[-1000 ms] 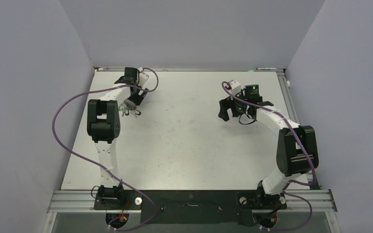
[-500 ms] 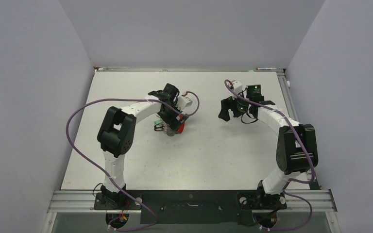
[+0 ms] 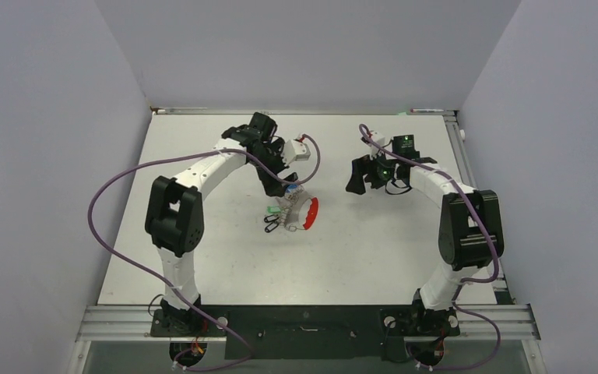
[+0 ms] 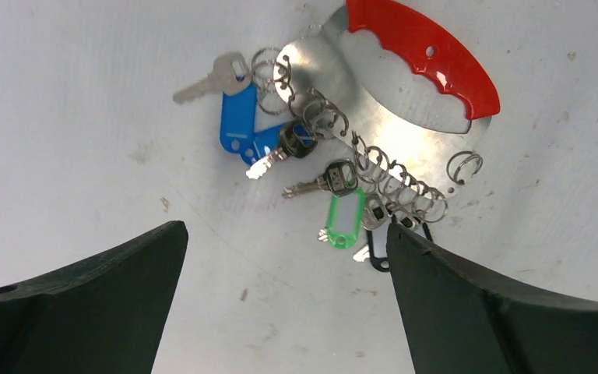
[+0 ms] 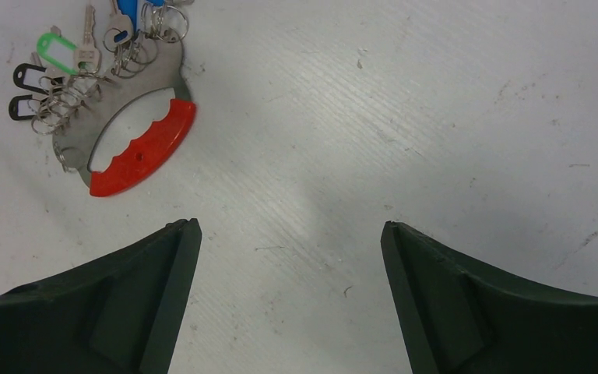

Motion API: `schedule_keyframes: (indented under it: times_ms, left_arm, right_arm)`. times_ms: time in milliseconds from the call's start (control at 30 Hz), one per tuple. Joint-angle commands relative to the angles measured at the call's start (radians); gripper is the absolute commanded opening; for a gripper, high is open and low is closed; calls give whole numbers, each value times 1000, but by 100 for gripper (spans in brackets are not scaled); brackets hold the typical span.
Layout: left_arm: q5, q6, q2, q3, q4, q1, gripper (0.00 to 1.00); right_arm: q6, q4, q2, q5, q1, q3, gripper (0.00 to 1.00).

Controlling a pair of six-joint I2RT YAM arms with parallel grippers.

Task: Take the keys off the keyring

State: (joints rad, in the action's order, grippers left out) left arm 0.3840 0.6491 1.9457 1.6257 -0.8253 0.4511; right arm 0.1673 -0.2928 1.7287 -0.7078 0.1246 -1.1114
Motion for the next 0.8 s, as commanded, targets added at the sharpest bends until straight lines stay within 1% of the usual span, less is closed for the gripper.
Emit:
schedule_keyframes:
  times_ms: [0,33,133,233,333,400,467,633,767]
  left_arm:
    - [67,316,79,148,-34,42,100]
    - [88,334,110,199,-56,41,100]
    - [150,439,202,338,-174,46,93]
    - [147,529,294,467,-284,59,91]
    - [155,600,399,612,-389,62,87]
    - [158,626,452,679,-437,67,86]
    - [161,641,474,693,-440,70,85]
    - [132,668,493,648,-406,81,83]
    - [97,639,501,615,-363,98,79]
  right_arm:
    - [-44,-22,1,-70,-25,-72,90]
    - [-57,-21,-5,-83,-35,-73,90]
    - [-102,0,-27,-119,-75,-52,90]
    - [-138,23,-39,-148,-116,-33,90]
    - [-149,27,-44,-156,-121,-27,90]
    - [-153,28,-46,-155,-121,-24,90]
    - [-156,32,-50,-156,-121,-18,90]
    - [-155,36,-51,-160,-121,-11,90]
    - [-151,35,-45,-160,-121,-11,90]
